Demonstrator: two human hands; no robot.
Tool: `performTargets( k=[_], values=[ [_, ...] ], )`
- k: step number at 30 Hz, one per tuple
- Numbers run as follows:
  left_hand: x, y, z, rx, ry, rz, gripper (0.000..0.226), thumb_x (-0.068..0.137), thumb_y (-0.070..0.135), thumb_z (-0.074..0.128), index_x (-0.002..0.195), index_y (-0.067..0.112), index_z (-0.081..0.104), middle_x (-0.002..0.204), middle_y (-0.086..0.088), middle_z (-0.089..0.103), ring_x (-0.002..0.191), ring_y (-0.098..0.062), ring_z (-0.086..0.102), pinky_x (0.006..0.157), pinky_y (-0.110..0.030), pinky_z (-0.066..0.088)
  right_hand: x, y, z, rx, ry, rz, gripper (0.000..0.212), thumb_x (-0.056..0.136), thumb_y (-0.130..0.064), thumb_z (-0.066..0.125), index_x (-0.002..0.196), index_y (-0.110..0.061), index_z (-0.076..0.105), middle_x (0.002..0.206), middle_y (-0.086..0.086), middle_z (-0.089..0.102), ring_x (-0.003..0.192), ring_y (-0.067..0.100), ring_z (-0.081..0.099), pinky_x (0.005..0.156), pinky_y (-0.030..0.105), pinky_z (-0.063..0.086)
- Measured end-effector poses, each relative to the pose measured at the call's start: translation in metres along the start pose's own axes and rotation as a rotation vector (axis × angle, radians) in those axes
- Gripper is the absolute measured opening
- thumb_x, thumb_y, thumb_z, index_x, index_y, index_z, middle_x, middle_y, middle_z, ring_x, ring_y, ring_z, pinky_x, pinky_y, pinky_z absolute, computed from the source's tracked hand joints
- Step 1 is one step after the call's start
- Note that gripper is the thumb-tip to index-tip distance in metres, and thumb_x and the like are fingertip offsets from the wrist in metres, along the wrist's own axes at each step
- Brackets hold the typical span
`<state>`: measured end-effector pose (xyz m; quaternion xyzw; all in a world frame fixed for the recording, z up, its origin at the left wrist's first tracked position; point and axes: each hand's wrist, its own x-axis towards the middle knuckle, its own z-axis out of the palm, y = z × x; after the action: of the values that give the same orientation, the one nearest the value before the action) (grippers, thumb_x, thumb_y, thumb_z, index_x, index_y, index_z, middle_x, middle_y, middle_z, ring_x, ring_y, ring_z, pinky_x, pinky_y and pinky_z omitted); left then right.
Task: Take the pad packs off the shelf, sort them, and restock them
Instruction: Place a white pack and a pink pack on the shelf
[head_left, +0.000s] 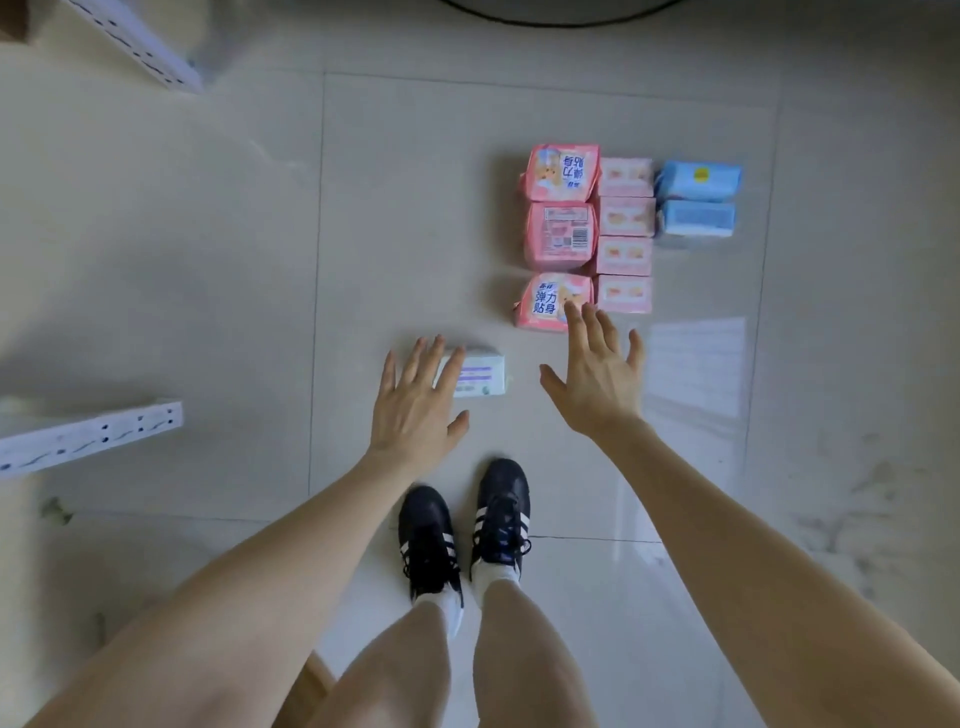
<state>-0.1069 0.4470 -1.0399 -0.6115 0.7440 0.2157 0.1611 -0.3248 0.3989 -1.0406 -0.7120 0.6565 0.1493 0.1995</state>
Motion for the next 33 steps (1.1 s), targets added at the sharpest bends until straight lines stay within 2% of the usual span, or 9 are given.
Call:
performTargets(
  k=[12,17,20,23,25,28,33],
  values=[
    [0.082,-0.025,0.13,-0.033,-0.059,0.034,0.096,0.079,0.055,0.061,0.154,0.022,0.009,0.161,-0.006,0.012,0.149,-0.024,0.009,0.117,-0.049,0.003,0.117,0.046,0.101,-0.013,0.038,0.003,0.092,0.085,-0.051,0.058,0.153,-0.014,0.007,0.161,0.01,0.011,0.148,0.026,0.009,0.117,0.054,0.01],
    [0.095,-0.035,0.153,-0.018,-0.101,0.033,0.104,0.072,0.051,0.071,0.152,0.022,0.011,0.157,-0.006,0.019,0.144,-0.027,0.019,0.117,-0.048,0.015,0.133,0.052,0.122,0.036,0.062,-0.038,0.102,0.075,-0.046,0.073,0.151,-0.01,0.015,0.156,0.013,0.02,0.144,0.031,0.018,0.115,0.054,0.02],
    [0.1,-0.041,0.16,-0.01,-0.043,0.056,0.093,0.07,0.037,0.075,0.148,0.017,0.028,0.148,-0.007,0.037,0.13,-0.028,0.039,0.109,-0.045,0.029,0.14,0.05,0.128,0.06,0.119,-0.002,0.109,0.064,-0.04,0.083,0.148,-0.008,0.022,0.145,0.016,0.033,0.131,0.036,0.033,0.106,0.05,0.034],
    [0.102,-0.043,0.163,-0.062,0.031,0.078,0.08,0.068,0.026,0.074,0.14,0.014,0.043,0.129,-0.007,0.054,0.11,-0.03,0.052,0.092,-0.041,0.042,0.146,0.046,0.131,0.031,0.145,0.039,0.104,0.057,-0.033,0.083,0.143,-0.008,0.03,0.13,0.018,0.041,0.118,0.036,0.039,0.096,0.046,0.038],
    [0.1,-0.043,0.163,-0.141,0.049,0.064,0.074,0.066,0.022,0.074,0.135,0.013,0.048,0.121,-0.005,0.058,0.102,-0.03,0.053,0.079,-0.039,0.048,0.146,0.043,0.134,0.019,0.147,0.044,0.092,0.054,-0.026,0.082,0.132,-0.005,0.038,0.123,0.019,0.042,0.112,0.036,0.04,0.089,0.045,0.039],
    [0.092,-0.043,0.159,-0.254,0.035,0.028,0.067,0.067,0.022,0.073,0.13,0.015,0.052,0.118,-0.002,0.058,0.104,-0.028,0.049,0.063,-0.036,0.05,0.14,0.038,0.139,0.093,0.085,0.053,0.083,0.052,-0.023,0.084,0.121,-0.005,0.042,0.119,0.015,0.044,0.11,0.035,0.042,0.083,0.043,0.041],
    [0.067,-0.05,0.141,-0.296,0.029,-0.008,0.061,0.069,0.026,0.074,0.125,0.015,0.054,0.114,-0.001,0.058,0.101,-0.026,0.048,0.063,-0.036,0.051,0.111,0.034,0.135,0.251,0.03,0.097,0.084,0.055,-0.027,0.085,0.123,-0.006,0.041,0.12,0.009,0.044,0.114,0.028,0.039,0.067,0.035,0.041]
  ],
)
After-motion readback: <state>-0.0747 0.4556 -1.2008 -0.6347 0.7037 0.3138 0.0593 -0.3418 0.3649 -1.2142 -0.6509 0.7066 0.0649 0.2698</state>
